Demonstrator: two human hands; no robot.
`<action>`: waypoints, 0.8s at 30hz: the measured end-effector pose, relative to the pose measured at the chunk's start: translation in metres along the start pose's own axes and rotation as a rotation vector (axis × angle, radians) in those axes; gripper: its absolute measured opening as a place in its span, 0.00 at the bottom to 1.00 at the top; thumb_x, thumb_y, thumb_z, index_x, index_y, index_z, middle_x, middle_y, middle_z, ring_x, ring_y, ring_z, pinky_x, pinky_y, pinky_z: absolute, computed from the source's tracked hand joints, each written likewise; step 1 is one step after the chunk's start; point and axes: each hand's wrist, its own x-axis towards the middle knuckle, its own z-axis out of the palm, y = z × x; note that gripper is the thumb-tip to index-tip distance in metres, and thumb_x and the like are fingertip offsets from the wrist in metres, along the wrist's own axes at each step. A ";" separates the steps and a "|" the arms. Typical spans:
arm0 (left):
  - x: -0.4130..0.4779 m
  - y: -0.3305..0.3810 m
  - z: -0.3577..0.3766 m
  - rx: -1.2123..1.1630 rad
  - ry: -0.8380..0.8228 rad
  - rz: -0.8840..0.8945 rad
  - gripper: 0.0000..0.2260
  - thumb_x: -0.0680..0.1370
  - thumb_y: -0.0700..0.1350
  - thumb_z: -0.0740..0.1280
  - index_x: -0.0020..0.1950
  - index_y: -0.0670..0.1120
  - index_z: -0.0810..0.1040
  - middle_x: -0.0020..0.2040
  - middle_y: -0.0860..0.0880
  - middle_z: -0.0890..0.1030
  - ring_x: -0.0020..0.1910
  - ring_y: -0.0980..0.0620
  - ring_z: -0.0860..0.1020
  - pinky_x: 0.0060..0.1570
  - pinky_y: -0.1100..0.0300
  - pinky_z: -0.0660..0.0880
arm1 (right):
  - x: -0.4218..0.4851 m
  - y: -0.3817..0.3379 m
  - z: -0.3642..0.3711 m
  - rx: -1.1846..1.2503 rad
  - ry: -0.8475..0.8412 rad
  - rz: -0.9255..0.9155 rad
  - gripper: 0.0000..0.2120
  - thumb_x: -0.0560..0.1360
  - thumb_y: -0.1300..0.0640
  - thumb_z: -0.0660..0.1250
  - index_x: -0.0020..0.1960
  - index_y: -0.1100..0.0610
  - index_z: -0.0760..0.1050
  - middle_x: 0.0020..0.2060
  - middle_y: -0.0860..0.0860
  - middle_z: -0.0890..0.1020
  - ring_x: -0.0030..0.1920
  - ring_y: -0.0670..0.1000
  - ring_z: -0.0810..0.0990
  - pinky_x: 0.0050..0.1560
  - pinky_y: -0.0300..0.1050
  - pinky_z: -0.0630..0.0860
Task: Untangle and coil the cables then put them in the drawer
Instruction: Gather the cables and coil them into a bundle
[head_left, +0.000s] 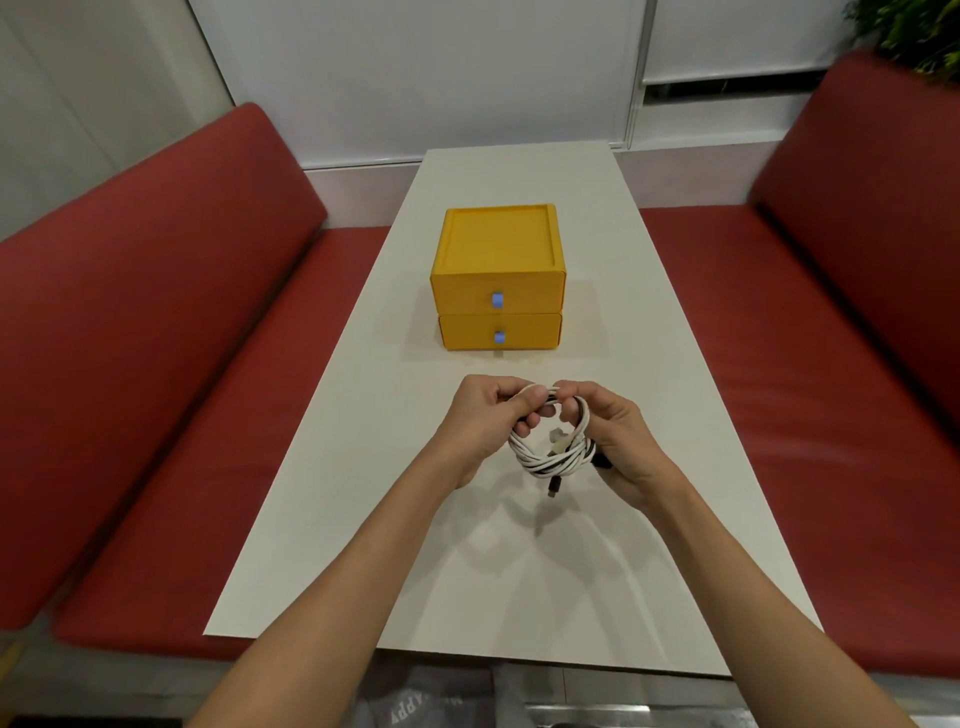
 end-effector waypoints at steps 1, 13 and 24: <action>0.000 0.000 0.001 0.022 0.014 0.018 0.07 0.79 0.41 0.67 0.49 0.39 0.83 0.38 0.47 0.83 0.30 0.60 0.74 0.34 0.68 0.72 | 0.001 0.000 0.000 0.006 0.001 0.008 0.03 0.66 0.53 0.71 0.38 0.48 0.83 0.39 0.43 0.84 0.36 0.46 0.78 0.35 0.40 0.70; 0.003 -0.008 0.003 0.045 0.052 -0.065 0.09 0.79 0.41 0.66 0.50 0.37 0.83 0.37 0.46 0.82 0.30 0.58 0.73 0.31 0.68 0.70 | 0.009 -0.008 -0.016 -0.612 0.054 -0.293 0.09 0.74 0.66 0.67 0.45 0.56 0.84 0.41 0.48 0.83 0.42 0.50 0.79 0.42 0.41 0.73; -0.008 -0.018 0.003 0.107 0.182 0.251 0.08 0.79 0.41 0.66 0.54 0.42 0.83 0.39 0.48 0.83 0.34 0.60 0.76 0.38 0.66 0.72 | 0.026 -0.015 -0.026 0.077 0.193 0.213 0.05 0.75 0.63 0.66 0.44 0.63 0.79 0.34 0.53 0.77 0.29 0.46 0.74 0.35 0.39 0.71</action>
